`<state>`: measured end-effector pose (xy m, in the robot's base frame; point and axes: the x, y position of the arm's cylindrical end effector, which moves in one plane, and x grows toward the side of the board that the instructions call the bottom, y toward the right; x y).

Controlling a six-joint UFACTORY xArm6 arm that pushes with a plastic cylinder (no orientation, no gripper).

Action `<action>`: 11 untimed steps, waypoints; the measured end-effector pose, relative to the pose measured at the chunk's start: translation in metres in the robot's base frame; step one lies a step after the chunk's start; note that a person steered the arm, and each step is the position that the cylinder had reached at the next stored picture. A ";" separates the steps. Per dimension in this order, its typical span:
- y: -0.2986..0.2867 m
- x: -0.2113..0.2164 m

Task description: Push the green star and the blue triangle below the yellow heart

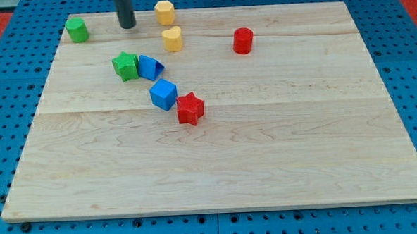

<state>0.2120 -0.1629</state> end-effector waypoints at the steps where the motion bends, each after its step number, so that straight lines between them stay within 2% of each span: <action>1: 0.002 -0.020; 2: 0.008 -0.021; 3: 0.062 -0.015; 4: 0.076 0.023; 6: -0.009 0.064; 7: -0.053 0.123; 8: -0.070 0.168; 9: 0.001 0.153; 10: 0.046 0.125; 11: 0.063 0.120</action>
